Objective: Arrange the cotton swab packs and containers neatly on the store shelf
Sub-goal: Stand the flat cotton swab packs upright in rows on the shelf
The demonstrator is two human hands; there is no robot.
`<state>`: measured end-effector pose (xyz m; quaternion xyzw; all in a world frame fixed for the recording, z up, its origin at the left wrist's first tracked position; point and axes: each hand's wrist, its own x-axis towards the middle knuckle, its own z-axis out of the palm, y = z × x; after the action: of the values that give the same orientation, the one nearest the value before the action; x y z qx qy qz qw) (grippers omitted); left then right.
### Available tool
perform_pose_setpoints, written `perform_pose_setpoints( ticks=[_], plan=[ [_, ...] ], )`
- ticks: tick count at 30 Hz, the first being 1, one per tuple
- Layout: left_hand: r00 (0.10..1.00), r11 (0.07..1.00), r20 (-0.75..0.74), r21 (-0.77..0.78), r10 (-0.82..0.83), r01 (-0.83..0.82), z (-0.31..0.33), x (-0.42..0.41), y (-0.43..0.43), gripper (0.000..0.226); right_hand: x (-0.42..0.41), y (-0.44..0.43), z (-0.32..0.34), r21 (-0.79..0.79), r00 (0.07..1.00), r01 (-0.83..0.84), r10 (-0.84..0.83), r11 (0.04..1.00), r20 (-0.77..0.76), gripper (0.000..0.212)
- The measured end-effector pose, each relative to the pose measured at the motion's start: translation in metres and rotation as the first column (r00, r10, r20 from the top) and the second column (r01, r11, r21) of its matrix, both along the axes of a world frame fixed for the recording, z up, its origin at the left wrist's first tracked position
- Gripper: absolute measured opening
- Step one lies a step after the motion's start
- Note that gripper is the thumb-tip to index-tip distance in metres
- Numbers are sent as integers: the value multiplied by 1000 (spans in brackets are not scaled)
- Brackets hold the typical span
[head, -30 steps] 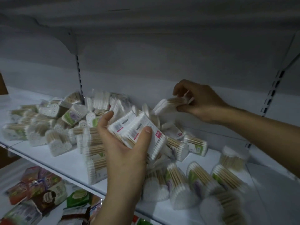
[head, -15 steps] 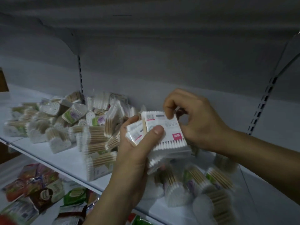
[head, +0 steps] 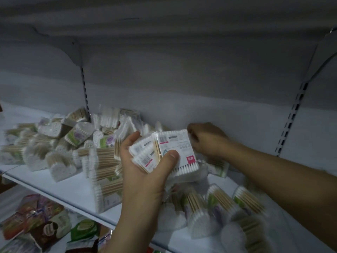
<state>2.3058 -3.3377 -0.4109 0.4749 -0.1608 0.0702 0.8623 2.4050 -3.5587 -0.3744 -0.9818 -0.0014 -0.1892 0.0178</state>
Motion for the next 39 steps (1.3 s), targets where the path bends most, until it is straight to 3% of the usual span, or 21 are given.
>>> perform_pose_setpoints(
  ticks=[4,6,8,12,17,19,23,26,28,33,39],
  plan=[
    [1000,1000,23,11,2,-2,7,-6,-5,82,-43,0,48,382,994,-25,-17,924,106,23],
    [999,1000,36,4,-1,1,11,-12,-15,83,-78,-4,68,590,991,-89,9,802,137,10],
    [998,1000,53,2,-23,23,15,-21,-30,77,-118,-12,80,736,989,-113,7,667,145,11],
    [986,992,117,33,-121,118,22,-47,-68,73,-189,-35,91,900,975,-82,-152,429,161,20],
    [923,957,292,216,-250,191,22,-88,-107,82,-267,-70,105,951,944,-167,-235,261,230,24],
    [890,935,355,306,-286,178,21,-100,-117,88,-296,-82,107,930,912,-199,-288,310,291,30],
    [823,883,457,456,-339,111,13,-117,-133,93,-342,-105,82,733,829,-27,-394,680,396,51],
    [791,828,478,557,-382,63,6,-126,-144,95,-350,-125,69,569,832,164,-423,806,359,62],
    [774,783,481,621,-413,32,1,-129,-153,100,-345,-141,69,455,854,311,-455,835,253,57],
    [800,695,413,719,-436,8,-9,-136,-176,128,-321,-168,48,318,916,372,-401,872,28,44],
    [837,631,283,770,-468,93,-23,-134,-193,131,-294,-185,22,154,918,396,-396,905,-28,45]
  ],
)
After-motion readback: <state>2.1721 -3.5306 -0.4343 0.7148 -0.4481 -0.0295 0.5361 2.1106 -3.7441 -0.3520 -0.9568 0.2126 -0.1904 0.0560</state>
